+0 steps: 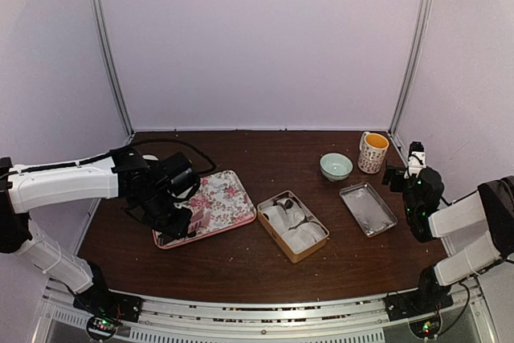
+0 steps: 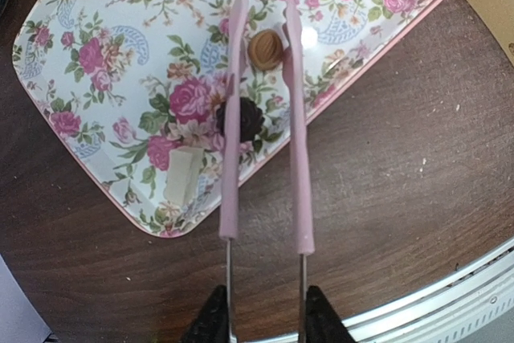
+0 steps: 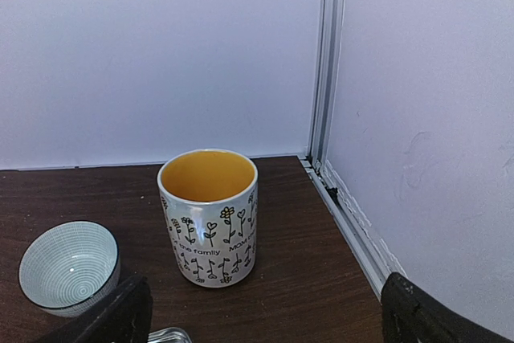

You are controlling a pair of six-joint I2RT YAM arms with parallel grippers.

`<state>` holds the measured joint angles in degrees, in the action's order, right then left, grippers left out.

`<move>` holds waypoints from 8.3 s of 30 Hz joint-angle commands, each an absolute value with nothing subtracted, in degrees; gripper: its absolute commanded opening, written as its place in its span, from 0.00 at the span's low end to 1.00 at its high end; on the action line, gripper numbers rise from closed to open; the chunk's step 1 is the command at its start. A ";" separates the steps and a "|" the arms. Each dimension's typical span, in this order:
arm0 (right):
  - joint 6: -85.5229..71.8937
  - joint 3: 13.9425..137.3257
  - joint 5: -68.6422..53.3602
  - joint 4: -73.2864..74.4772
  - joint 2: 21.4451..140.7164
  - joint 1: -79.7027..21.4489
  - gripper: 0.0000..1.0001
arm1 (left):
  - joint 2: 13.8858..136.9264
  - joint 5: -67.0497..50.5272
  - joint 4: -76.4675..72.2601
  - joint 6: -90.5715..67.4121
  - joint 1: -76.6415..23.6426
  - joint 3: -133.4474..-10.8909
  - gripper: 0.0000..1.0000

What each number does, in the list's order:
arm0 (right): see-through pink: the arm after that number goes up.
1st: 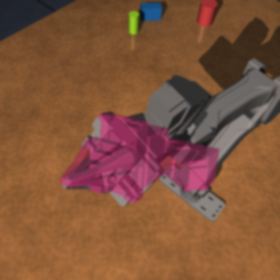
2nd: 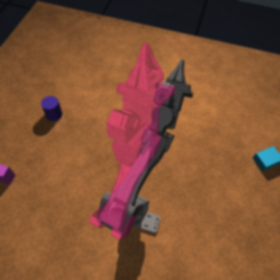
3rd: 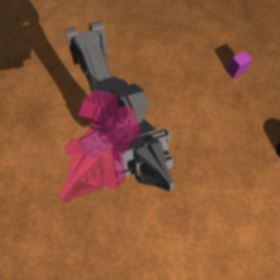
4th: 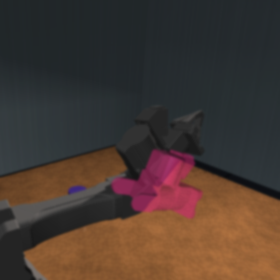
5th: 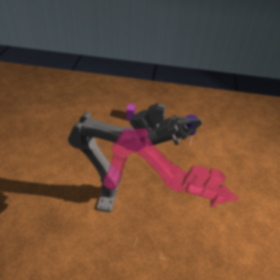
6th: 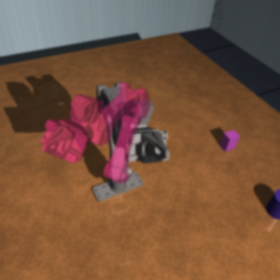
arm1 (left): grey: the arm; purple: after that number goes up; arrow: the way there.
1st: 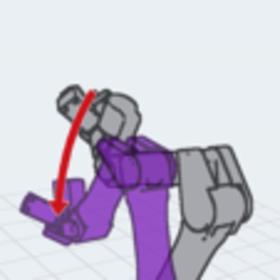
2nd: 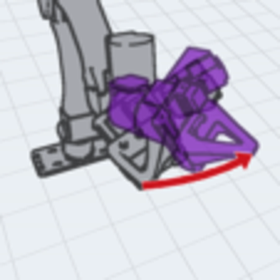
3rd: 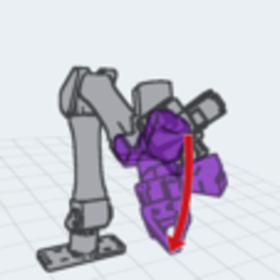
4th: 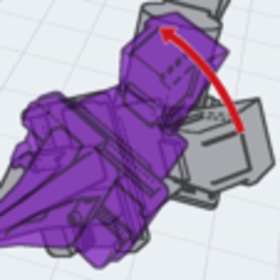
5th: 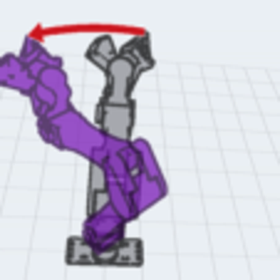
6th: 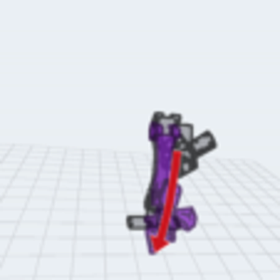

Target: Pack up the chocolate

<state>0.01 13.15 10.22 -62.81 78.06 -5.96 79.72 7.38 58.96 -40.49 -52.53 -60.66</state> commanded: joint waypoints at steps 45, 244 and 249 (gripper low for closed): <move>-0.14 13.92 9.93 -62.93 77.87 -5.48 1.00 | 79.75 8.17 58.00 -39.64 -52.21 -62.61 0.34; -0.15 13.98 9.89 -62.93 77.95 -5.47 1.00 | 96.23 9.29 46.79 -33.79 -46.07 -77.06 0.20; -0.13 14.04 9.89 -62.93 77.87 -5.44 1.00 | 91.22 5.42 47.74 -32.41 -49.38 -77.27 0.19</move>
<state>-0.01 13.15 10.20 -62.78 78.06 -5.96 95.72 8.08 46.87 -34.11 -46.72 -74.87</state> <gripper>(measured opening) 0.999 0.195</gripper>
